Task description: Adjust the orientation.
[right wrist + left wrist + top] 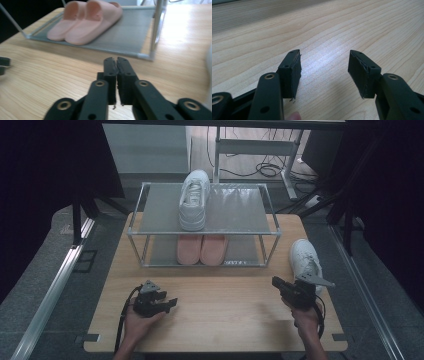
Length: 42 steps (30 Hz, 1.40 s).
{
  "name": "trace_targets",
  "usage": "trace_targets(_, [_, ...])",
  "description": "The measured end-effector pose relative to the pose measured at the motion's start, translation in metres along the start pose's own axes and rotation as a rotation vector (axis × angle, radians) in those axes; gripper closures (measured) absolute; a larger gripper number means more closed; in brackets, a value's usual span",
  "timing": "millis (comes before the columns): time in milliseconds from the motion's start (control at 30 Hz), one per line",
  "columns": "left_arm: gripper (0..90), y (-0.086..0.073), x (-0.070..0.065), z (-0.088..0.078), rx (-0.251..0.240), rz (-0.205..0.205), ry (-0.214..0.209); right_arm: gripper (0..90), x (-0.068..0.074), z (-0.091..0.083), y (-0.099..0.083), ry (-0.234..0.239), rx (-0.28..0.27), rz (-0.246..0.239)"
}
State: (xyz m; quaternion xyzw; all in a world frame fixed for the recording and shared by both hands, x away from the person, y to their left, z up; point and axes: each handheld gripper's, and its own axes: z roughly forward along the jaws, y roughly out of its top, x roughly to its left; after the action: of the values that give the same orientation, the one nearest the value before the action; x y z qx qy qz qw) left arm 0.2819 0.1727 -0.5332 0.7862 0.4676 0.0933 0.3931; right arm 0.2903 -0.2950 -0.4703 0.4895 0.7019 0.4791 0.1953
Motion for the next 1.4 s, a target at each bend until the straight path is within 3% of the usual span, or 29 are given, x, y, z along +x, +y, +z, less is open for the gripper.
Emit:
trace_targets(267, [44.4,0.0,0.001,0.001,0.003,-0.003,0.003,89.6,-0.017,-0.008,-0.01,-0.079,0.024,0.01])
trace_targets(600, [44.5,-0.001,0.001,0.001,0.005,-0.004,0.0,89.6,-0.025,-0.018,-0.022,-0.164,0.031,0.016])
trace_targets(1067, [44.3,-0.001,0.001,0.004,0.015,0.004,-0.002,89.6,-0.04,-0.028,-0.03,-0.211,0.033,0.046])
trace_targets(1400, [44.3,-0.001,0.002,0.003,0.013,0.005,0.002,89.6,-0.045,-0.034,-0.036,-0.203,0.041,0.06])
